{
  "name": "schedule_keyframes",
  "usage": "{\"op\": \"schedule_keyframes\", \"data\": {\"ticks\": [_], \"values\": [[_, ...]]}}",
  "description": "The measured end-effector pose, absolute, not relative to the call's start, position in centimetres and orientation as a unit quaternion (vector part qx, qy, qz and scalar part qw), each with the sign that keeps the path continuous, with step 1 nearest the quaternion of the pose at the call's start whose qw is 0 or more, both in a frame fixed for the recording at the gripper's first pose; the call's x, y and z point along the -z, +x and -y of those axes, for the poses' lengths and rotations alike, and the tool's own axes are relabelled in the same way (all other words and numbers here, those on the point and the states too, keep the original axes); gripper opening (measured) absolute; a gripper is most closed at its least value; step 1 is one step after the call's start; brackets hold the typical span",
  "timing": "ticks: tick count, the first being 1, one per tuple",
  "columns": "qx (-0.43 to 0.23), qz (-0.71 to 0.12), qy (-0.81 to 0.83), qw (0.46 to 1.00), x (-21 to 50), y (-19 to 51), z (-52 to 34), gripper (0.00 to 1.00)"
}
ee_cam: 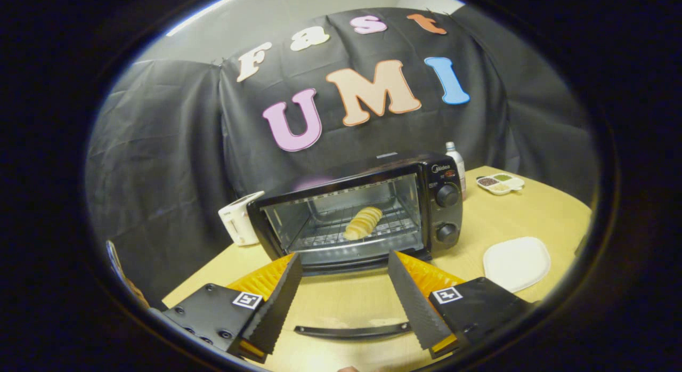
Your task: Open the toaster oven, put the food inside, and close the toaster oven door.
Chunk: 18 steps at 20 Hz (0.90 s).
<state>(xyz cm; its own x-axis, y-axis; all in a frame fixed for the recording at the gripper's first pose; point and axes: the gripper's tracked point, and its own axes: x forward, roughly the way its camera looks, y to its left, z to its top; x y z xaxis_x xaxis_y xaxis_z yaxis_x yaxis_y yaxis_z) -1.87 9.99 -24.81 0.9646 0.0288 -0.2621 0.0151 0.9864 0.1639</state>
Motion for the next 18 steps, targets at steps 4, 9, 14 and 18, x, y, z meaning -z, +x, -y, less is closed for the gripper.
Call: {"op": "schedule_keyframes", "data": {"ticks": [4,9,14,18], "values": [[0.004,-0.140,0.053,0.989,27.1,-5.4,-9.5,0.99],[0.012,-0.181,0.029,0.983,31.1,-8.8,-9.6,1.00],[0.020,-0.207,0.012,0.978,33.9,-9.8,-9.4,1.00],[0.035,-0.219,0.001,0.975,35.5,-9.0,-9.0,1.00]]}}
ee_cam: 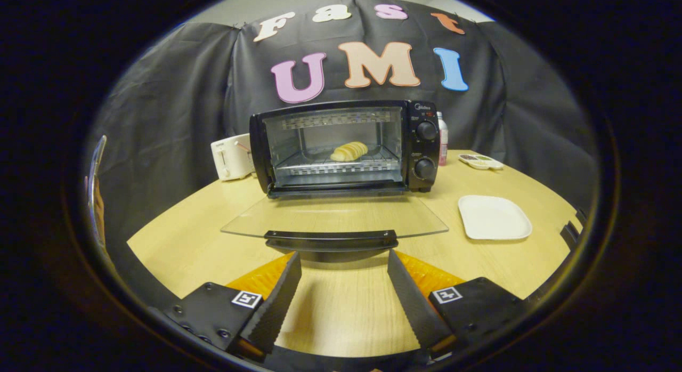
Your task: Open the toaster oven, put the food inside, and close the toaster oven door.
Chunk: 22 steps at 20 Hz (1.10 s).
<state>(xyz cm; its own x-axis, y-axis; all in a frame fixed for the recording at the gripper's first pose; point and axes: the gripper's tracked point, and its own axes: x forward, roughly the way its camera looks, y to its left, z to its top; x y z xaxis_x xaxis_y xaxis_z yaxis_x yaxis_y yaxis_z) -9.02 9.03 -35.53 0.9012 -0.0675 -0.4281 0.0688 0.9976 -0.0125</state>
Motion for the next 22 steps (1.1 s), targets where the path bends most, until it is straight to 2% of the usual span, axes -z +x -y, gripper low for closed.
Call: {"op": "schedule_keyframes", "data": {"ticks": [2,8,22], "values": [[0.050,-0.225,-0.014,0.973,36.4,-8.5,-8.4,1.00],[0.032,-0.242,-0.030,0.969,37.5,-8.3,-9.9,1.00],[0.056,-0.173,-0.011,0.983,31.3,-1.8,-9.5,1.00]]}}
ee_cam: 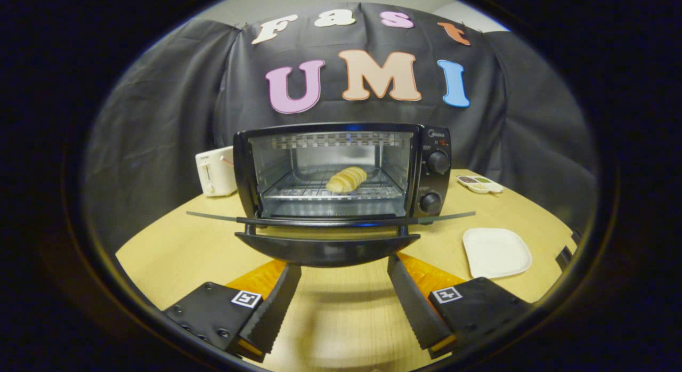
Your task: Open the toaster oven, put the food inside, and close the toaster oven door.
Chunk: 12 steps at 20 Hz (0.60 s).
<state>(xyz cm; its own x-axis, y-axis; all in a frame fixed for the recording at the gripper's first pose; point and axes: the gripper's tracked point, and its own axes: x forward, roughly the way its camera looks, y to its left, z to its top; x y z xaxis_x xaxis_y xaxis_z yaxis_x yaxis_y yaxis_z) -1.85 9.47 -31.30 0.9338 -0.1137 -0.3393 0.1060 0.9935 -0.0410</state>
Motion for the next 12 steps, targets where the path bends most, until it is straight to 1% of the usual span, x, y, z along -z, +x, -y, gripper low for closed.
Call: {"op": "schedule_keyframes", "data": {"ticks": [4,12], "values": [[0.073,-0.161,-0.005,0.984,30.0,0.8,-8.5,1.00],[0.081,-0.146,0.033,0.985,27.3,4.5,-8.0,1.00]]}}
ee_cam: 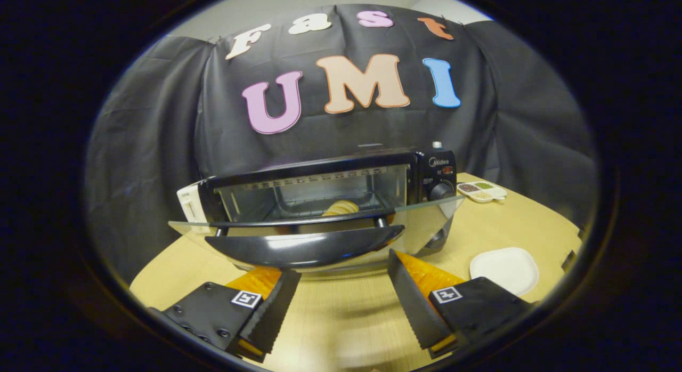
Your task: Open the toaster oven, put the food inside, and close the toaster oven door.
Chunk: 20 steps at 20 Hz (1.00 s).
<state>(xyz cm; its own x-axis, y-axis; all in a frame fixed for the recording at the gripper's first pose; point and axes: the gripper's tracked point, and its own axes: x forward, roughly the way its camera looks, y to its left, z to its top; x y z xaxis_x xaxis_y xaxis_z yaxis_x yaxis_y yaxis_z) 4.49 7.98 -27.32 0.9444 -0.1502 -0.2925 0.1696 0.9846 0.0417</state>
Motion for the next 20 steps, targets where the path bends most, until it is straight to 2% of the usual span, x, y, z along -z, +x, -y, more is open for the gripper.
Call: {"op": "schedule_keyframes", "data": {"ticks": [11,20], "values": [[0.082,-0.085,0.030,0.993,19.7,7.5,-8.2,1.00],[0.042,-0.069,0.027,0.996,16.3,5.5,-9.7,1.00]]}}
